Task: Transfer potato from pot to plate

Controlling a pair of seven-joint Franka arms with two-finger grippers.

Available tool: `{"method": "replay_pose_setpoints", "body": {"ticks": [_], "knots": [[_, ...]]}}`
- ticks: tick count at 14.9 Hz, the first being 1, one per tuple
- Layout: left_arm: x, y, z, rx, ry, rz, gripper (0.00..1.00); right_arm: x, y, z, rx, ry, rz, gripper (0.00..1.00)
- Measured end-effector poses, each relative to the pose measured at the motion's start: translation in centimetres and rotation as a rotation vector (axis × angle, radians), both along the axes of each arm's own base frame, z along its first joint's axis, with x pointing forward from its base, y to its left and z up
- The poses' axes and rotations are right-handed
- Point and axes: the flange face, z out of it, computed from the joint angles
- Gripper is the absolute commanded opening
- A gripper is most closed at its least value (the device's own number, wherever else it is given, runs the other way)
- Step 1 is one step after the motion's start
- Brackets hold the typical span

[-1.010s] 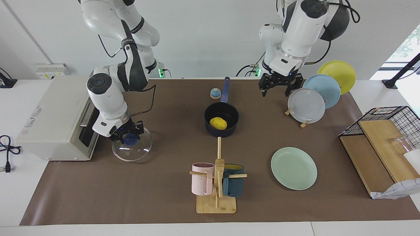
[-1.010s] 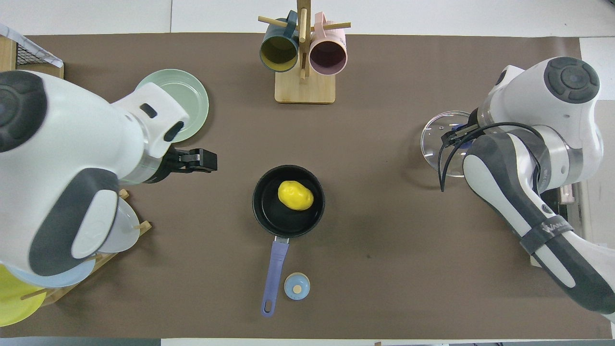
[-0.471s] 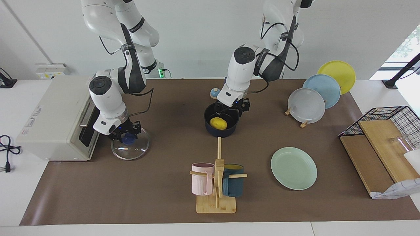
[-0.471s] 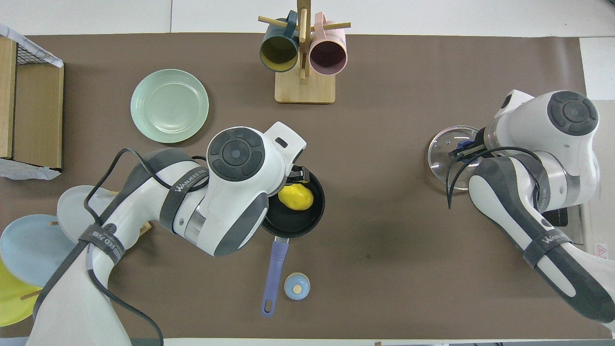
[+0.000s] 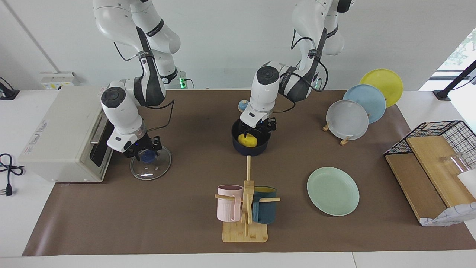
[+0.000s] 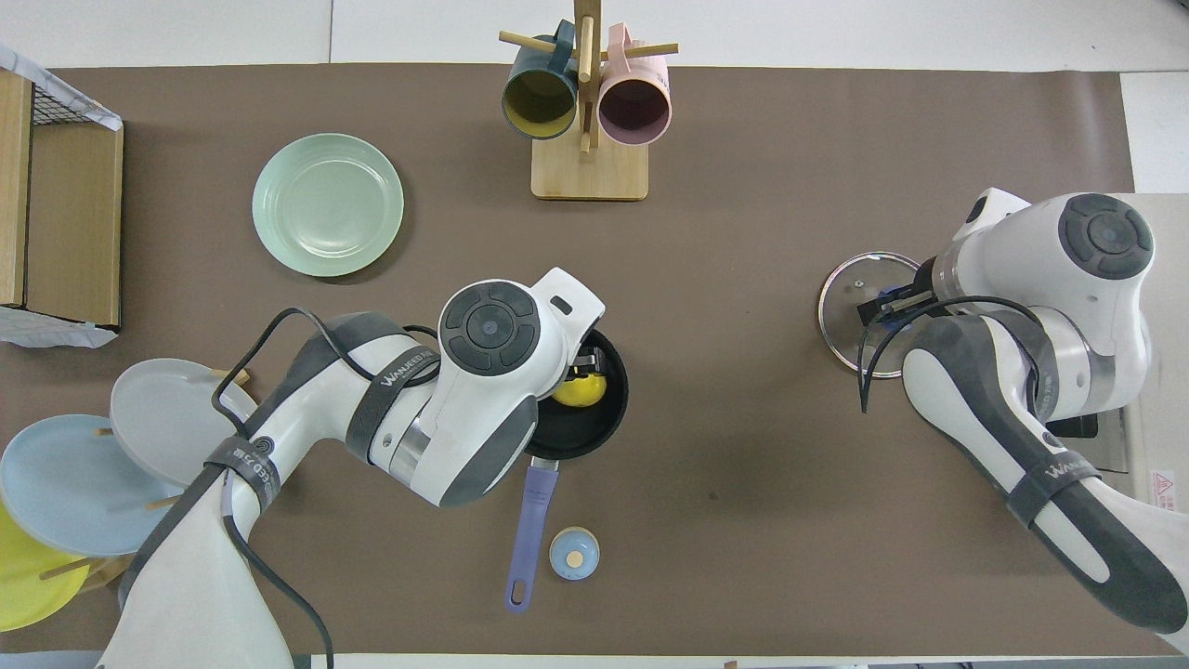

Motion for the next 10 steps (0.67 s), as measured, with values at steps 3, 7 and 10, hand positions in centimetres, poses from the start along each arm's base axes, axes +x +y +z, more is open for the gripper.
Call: {"method": "replay_pose_setpoints", "body": {"ticks": [3,7,10], "knots": [[-1.4,-0.8,-1.0,0.014,0.016,-0.025,1.00,0.6,0.0,1.8,0.012,-0.014,-0.016,1.00],[-1.9,-1.1,-1.2,0.018,0.020,-0.035,1.00,2.1,0.6,10.7,0.000,0.065,-0.063,1.00],[-2.7,-1.5,-1.6,0.025,0.027,-0.048,1.00,1.2,0.3,19.2,-0.033,0.116,-0.156,1.00]]}}
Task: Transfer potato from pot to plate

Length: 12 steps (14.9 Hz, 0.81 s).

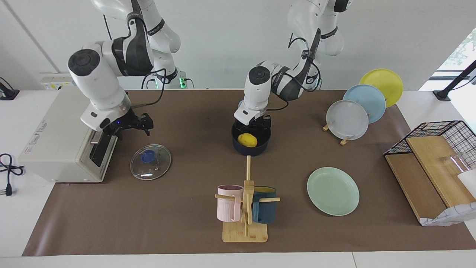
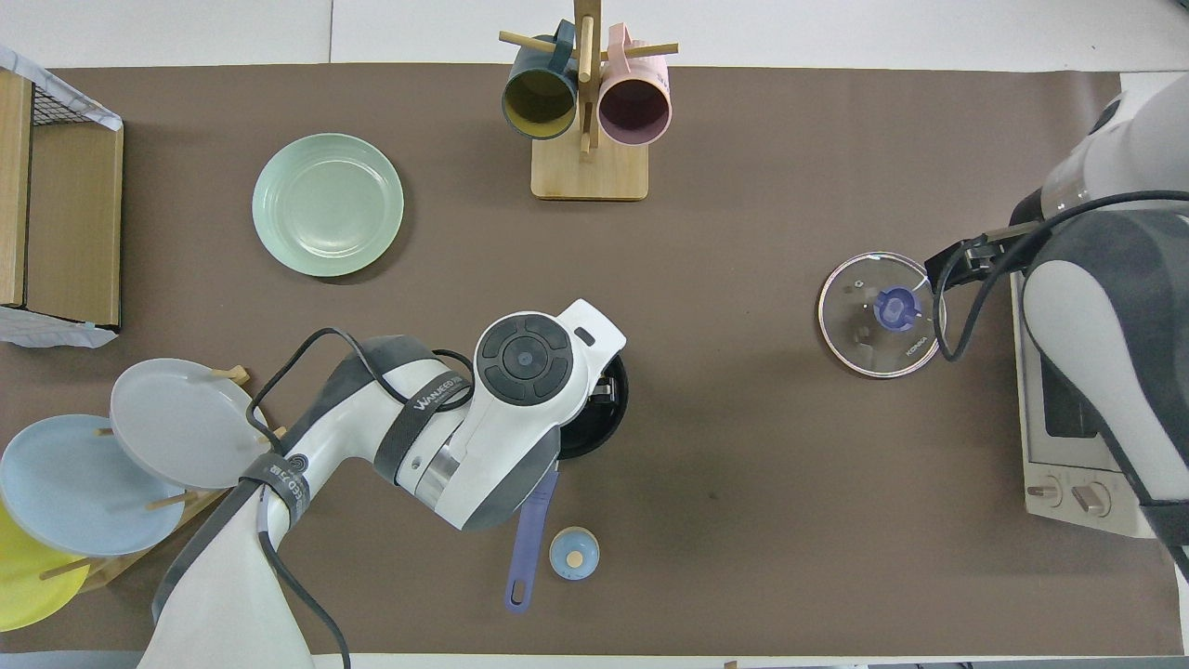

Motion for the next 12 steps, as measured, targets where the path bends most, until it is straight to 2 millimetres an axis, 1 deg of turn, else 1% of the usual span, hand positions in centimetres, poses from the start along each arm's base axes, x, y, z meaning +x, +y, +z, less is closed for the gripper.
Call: {"method": "replay_pose_setpoints", "body": {"ticks": [1,2,4,5,6,8,10,11,12], "knots": [[-0.2,-0.1,-0.1,0.001,0.001,-0.003,1.00,-0.6,0.2,1.8,-0.011,-0.002,-0.027,1.00],[-0.2,-0.1,-0.2,0.000,-0.001,-0.003,1.00,-1.2,1.0,3.0,-0.023,0.001,-0.048,1.00],[-0.1,-0.1,-0.3,-0.006,-0.008,0.000,1.00,-2.7,4.1,4.6,-0.055,0.022,-0.085,1.00],[-0.1,-0.1,-0.5,-0.009,-0.010,0.005,1.00,-3.2,5.2,5.3,-0.063,0.021,-0.099,1.00],[0.0,-0.2,-0.7,-0.011,-0.012,0.010,1.00,-3.5,5.4,5.6,-0.057,0.024,-0.114,1.00],[0.2,-0.3,-0.9,-0.019,-0.022,0.019,1.00,-3.5,3.8,5.5,-0.037,0.039,-0.146,1.00],[0.3,-0.4,-1.0,-0.029,-0.033,0.028,1.00,-3.5,1.7,4.7,-0.026,0.059,-0.162,1.00],[0.4,-0.4,-1.1,-0.031,-0.035,0.032,0.97,-3.5,1.0,4.4,-0.018,0.066,-0.160,1.00],[0.5,-0.4,-1.3,-0.033,-0.038,0.035,0.93,-3.7,0.9,4.2,-0.011,0.067,-0.156,1.00]]}}
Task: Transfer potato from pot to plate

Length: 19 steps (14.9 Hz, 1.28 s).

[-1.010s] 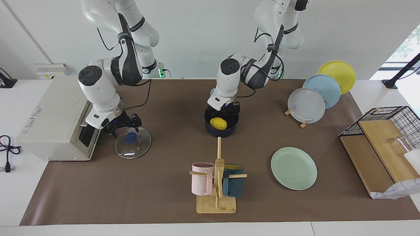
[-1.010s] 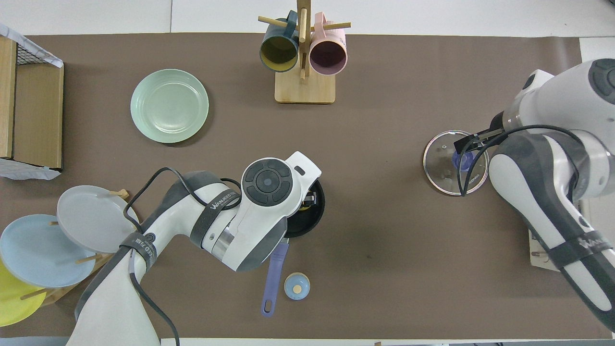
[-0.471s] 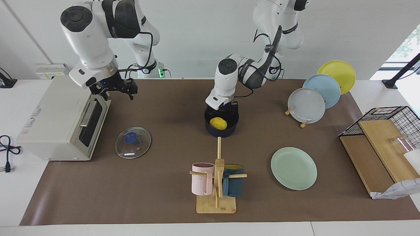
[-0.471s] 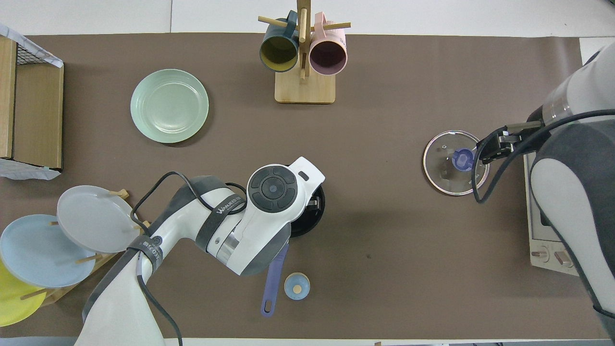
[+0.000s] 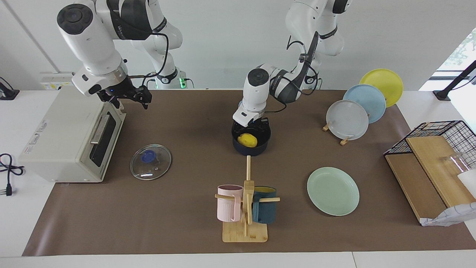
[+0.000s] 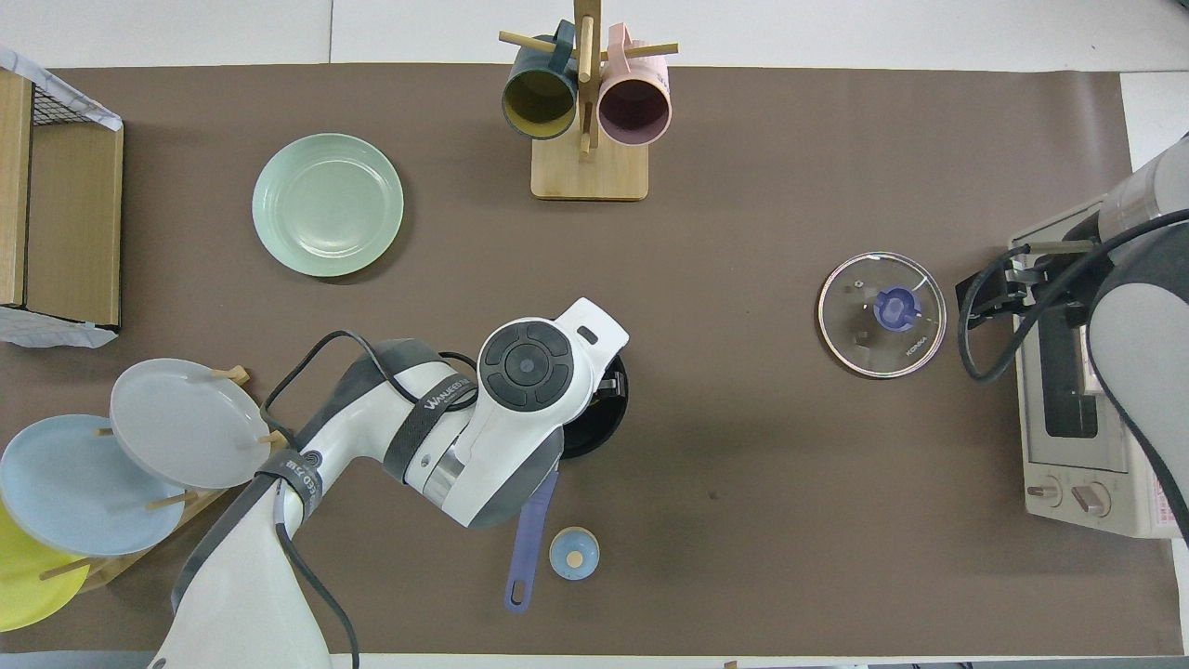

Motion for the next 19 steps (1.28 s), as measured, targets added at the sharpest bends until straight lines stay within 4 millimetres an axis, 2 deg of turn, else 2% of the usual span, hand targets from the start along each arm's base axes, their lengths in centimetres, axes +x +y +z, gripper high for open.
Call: {"method": "replay_pose_setpoints", "body": {"ticks": [2,3,7,8,10,16,19], "knots": [[0.1,0.0,-0.3,0.000,-0.001,0.003,0.83,-1.0,1.0,-0.2,0.002,-0.011,0.020,1.00],[0.1,0.0,-0.4,-0.001,-0.001,0.003,0.75,-1.5,1.4,-0.1,0.002,-0.021,0.028,1.00],[0.2,-0.1,-0.1,-0.009,-0.010,0.004,0.11,-1.6,0.4,0.2,0.005,-0.055,0.010,1.00],[0.3,-0.1,0.1,-0.011,-0.013,0.004,0.00,-1.5,0.1,0.1,0.005,-0.054,0.004,1.00],[0.3,-0.1,0.1,-0.012,-0.013,0.004,0.00,-1.1,-0.6,0.0,0.005,-0.051,-0.010,1.00],[0.3,-0.1,0.1,-0.012,-0.014,0.005,0.00,-0.9,-0.9,-0.2,0.004,-0.041,-0.014,1.00],[0.6,0.2,1.2,-0.010,-0.014,0.010,0.00,-0.9,-1.4,-0.3,0.003,-0.035,-0.024,1.00]]}}
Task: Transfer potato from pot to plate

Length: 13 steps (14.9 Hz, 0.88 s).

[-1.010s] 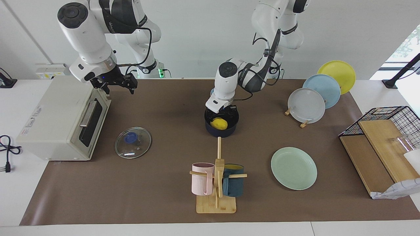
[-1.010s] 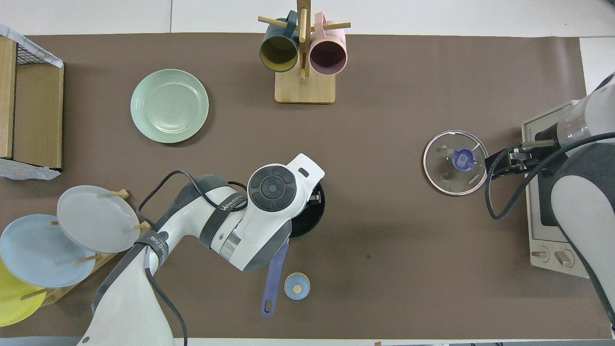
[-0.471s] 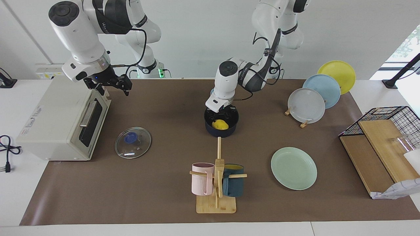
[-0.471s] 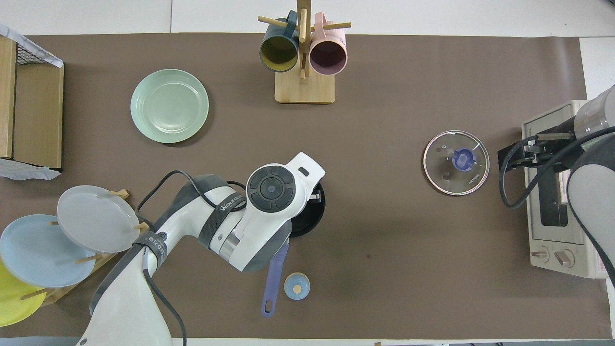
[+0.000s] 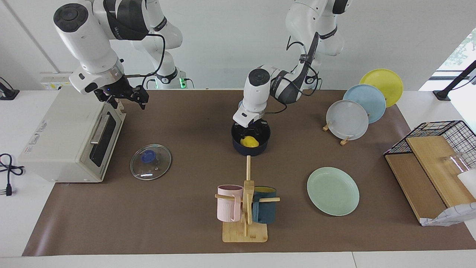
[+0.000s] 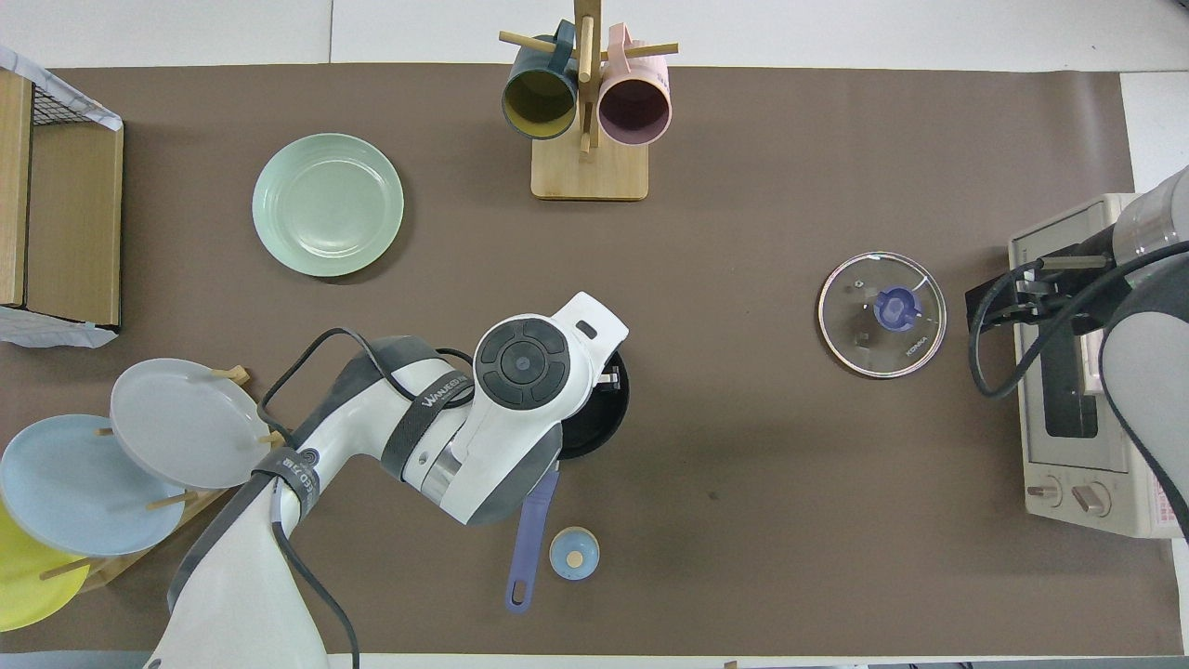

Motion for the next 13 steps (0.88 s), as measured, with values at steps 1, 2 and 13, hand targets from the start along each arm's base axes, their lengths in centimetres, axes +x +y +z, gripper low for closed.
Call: {"method": "replay_pose_setpoints", "body": {"ticks": [1,2,13], "knots": [[0.1,0.3,0.8,0.007,0.007,0.005,0.00,0.0,-0.4,0.0,0.000,0.000,-0.007,1.00],[0.5,0.8,2.0,0.009,0.007,0.014,0.00,0.0,-0.8,0.0,0.000,0.000,-0.014,1.00],[2.1,3.7,6.8,0.014,0.009,0.040,1.00,0.0,-0.5,0.0,0.001,0.000,0.003,1.00]]}}
